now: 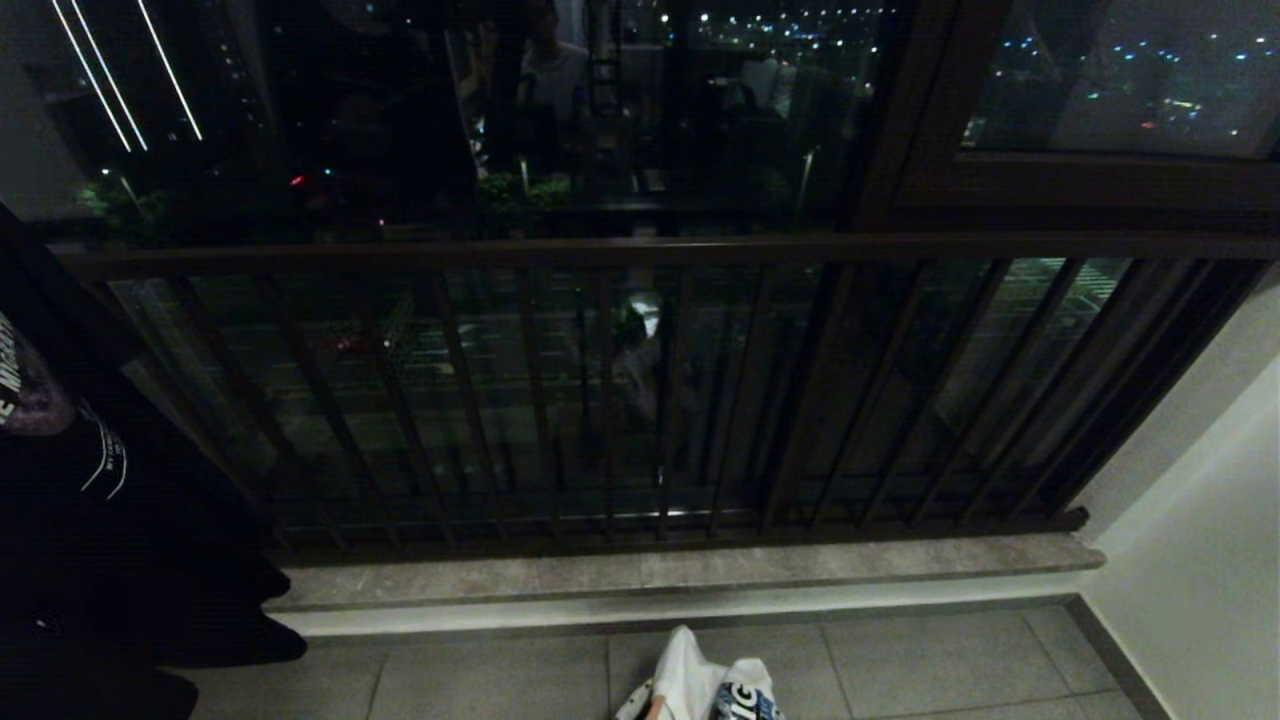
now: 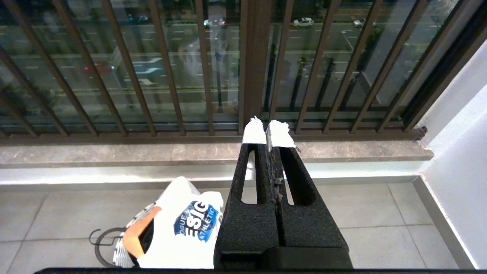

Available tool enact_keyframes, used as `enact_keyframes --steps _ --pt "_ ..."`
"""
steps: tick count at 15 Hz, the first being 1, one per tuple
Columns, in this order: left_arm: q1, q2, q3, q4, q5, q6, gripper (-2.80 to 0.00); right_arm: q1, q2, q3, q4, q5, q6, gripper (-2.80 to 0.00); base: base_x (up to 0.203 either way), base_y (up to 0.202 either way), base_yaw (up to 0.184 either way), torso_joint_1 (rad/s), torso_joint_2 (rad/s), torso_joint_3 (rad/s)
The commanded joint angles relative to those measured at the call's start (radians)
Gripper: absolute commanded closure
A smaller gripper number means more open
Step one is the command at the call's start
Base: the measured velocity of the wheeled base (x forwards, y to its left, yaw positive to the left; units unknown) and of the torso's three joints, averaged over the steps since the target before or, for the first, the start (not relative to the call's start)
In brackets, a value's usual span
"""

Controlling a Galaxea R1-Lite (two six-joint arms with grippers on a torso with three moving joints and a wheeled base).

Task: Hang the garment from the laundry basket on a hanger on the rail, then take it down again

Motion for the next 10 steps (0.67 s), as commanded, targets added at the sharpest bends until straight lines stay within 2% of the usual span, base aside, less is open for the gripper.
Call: enact_keyframes --steps 1,10 --pt "0.000 0.005 0.013 -0.019 -0.001 -0.002 0.00 0.000 0.000 0.000 0.000 0.000 0.000 0.00 0.000 0.000 0.000 0.000 0.00 0.000" --pt "-0.014 -0.004 0.034 -0.089 -0.001 -0.019 0.00 0.000 0.000 0.000 0.000 0.000 0.000 0.00 0.000 0.000 0.000 0.000 0.00 0.000"
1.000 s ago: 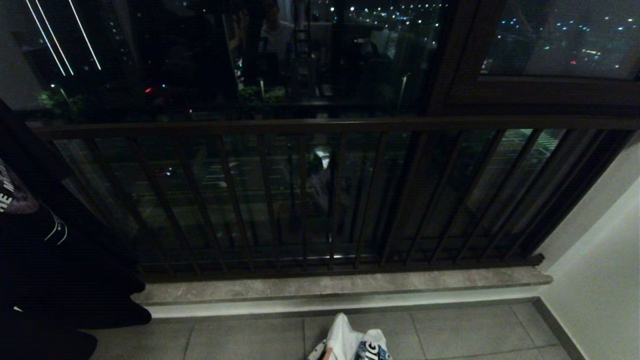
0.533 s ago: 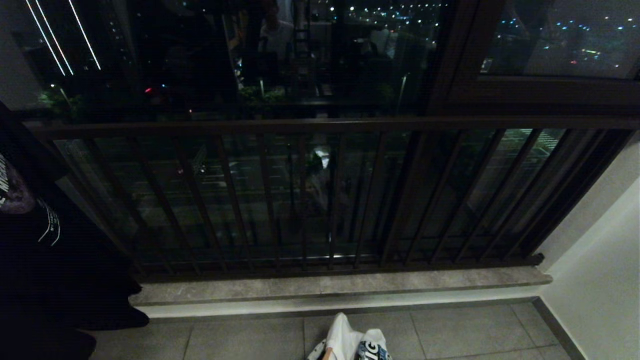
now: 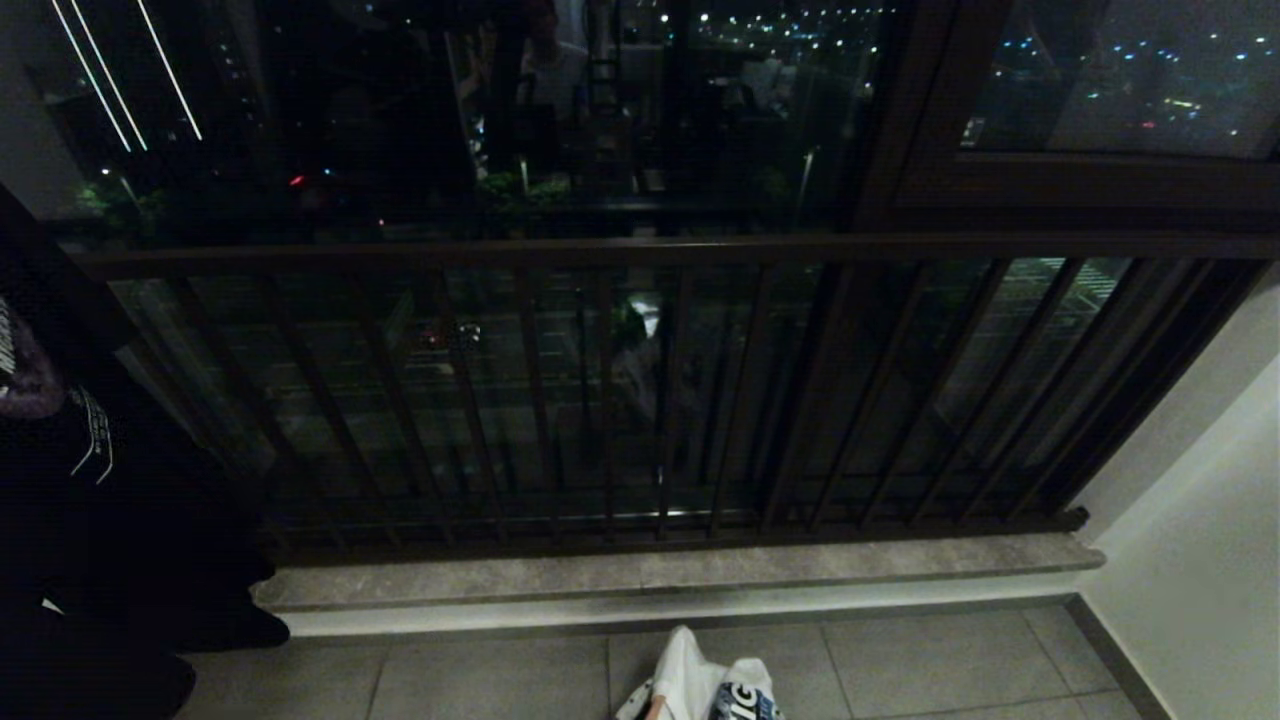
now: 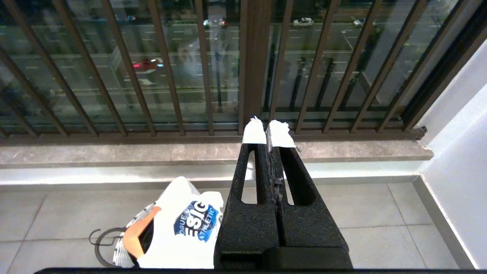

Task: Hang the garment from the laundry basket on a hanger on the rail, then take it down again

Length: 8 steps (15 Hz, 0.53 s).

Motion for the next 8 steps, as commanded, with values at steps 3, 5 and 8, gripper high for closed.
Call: enact_keyframes --steps 3,5,8 --pt "0.000 -0.016 0.003 -0.003 0.001 -0.005 0.00 0.000 0.000 0.000 0.000 0.000 0.000 0.00 0.000 0.000 0.000 0.000 0.00 0.000" --pt "0.000 -0.026 0.002 -0.003 0.000 -0.005 0.00 0.000 0.000 0.000 0.000 0.000 0.000 0.00 0.000 0.000 0.000 0.000 0.00 0.000" --pt "0.000 -0.035 0.010 -0.003 0.000 -0.005 0.00 0.000 0.000 0.000 0.000 0.000 0.000 0.00 0.000 0.000 0.000 0.000 0.00 0.000"
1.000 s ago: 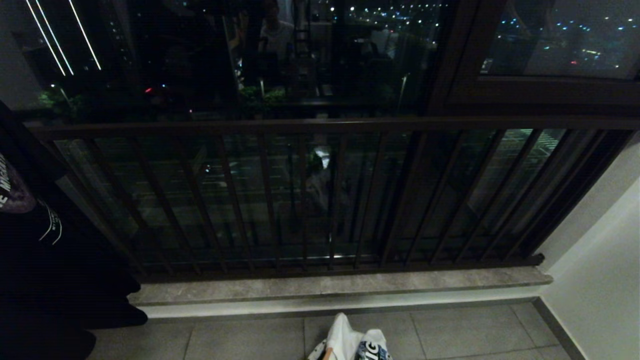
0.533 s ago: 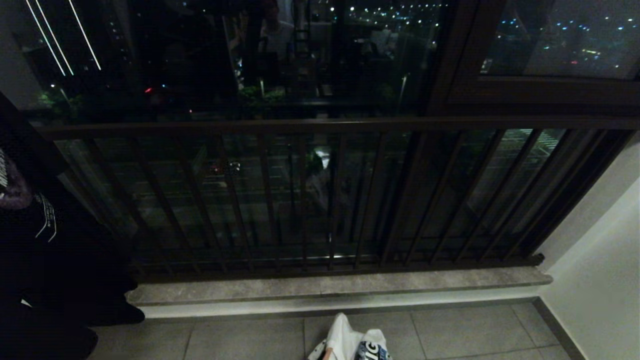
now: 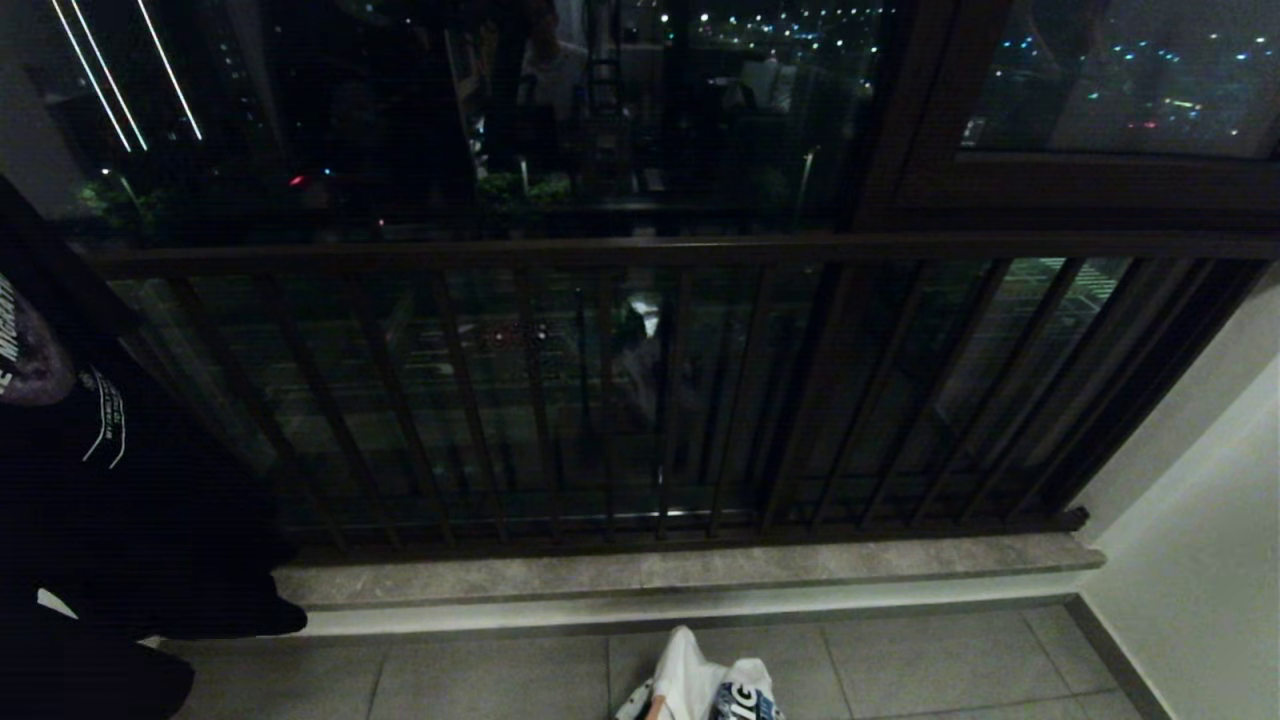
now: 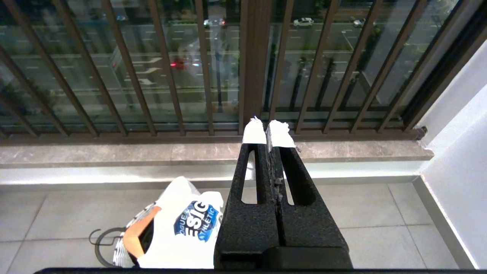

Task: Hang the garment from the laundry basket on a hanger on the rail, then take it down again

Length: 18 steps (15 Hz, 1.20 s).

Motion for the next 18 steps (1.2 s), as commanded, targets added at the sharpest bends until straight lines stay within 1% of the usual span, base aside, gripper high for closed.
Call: enact_keyframes --steps 1,10,15,18 --pt "0.000 -0.012 0.013 0.000 -0.001 -0.002 0.00 0.000 0.000 0.000 0.000 0.000 0.000 0.00 0.000 0.000 0.000 0.000 0.00 0.000" --pt "0.000 -0.051 0.037 -0.001 -0.001 -0.023 0.00 0.000 0.000 0.000 0.000 0.000 0.000 0.00 0.000 0.000 0.000 0.000 0.00 0.000" --pt "0.000 -0.131 0.056 0.013 -0.002 -0.024 0.00 0.000 0.000 0.000 0.000 0.000 0.000 0.00 0.000 0.000 0.000 0.000 0.00 0.000" --pt "-0.025 -0.172 0.074 0.018 -0.001 -0.017 0.00 0.000 0.000 0.000 0.000 0.000 0.000 0.00 0.000 0.000 0.000 0.000 0.00 0.000"
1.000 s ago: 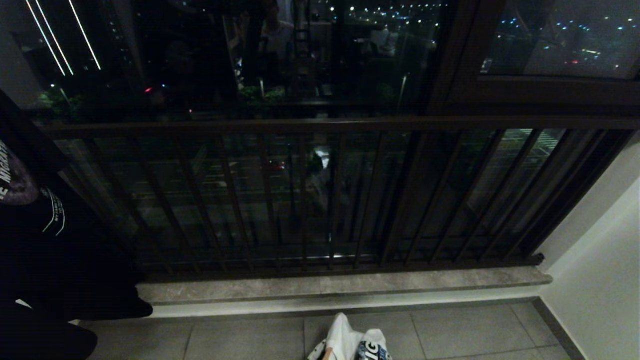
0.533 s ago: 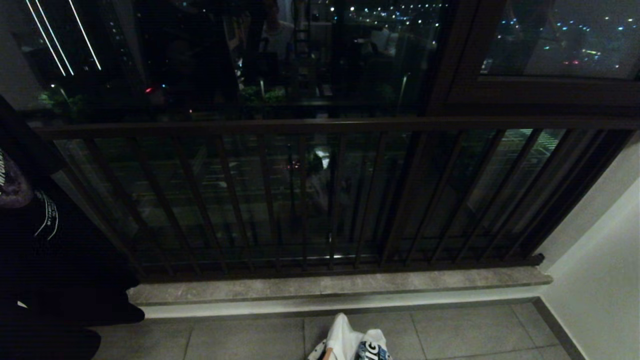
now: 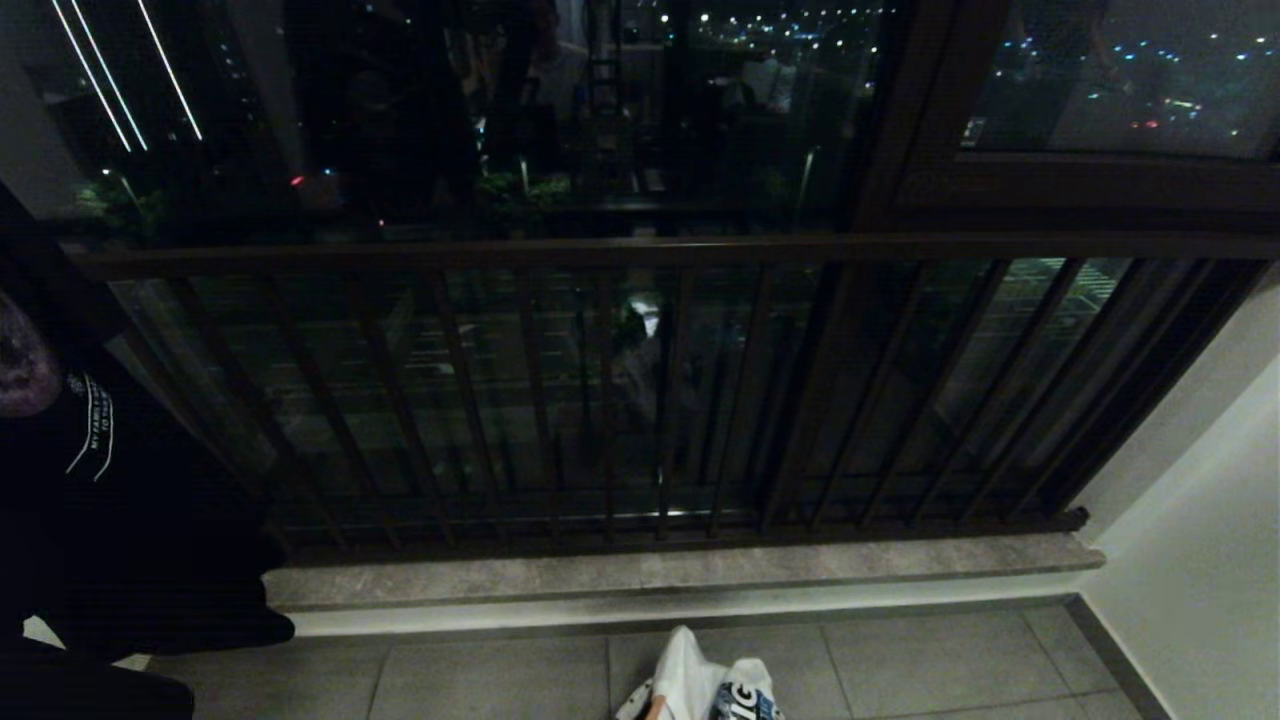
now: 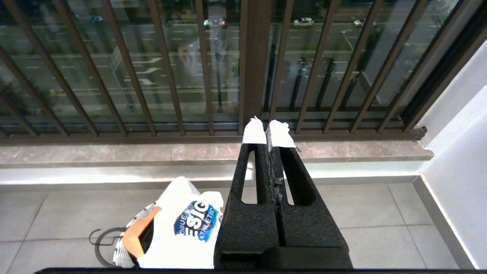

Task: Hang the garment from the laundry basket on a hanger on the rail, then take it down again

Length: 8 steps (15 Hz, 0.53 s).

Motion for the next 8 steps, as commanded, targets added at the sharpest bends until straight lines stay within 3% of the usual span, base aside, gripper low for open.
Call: enact_keyframes --steps 1,8 --pt "-0.007 -0.040 0.002 0.012 0.000 -0.002 0.00 0.000 0.000 0.000 0.000 0.000 0.000 0.00 0.000 0.000 0.000 0.000 0.00 0.000" --pt "-0.010 -0.151 -0.004 0.181 0.000 0.005 0.00 0.000 0.000 0.000 0.000 0.000 0.000 0.00 0.000 0.000 0.000 0.000 0.00 0.000"
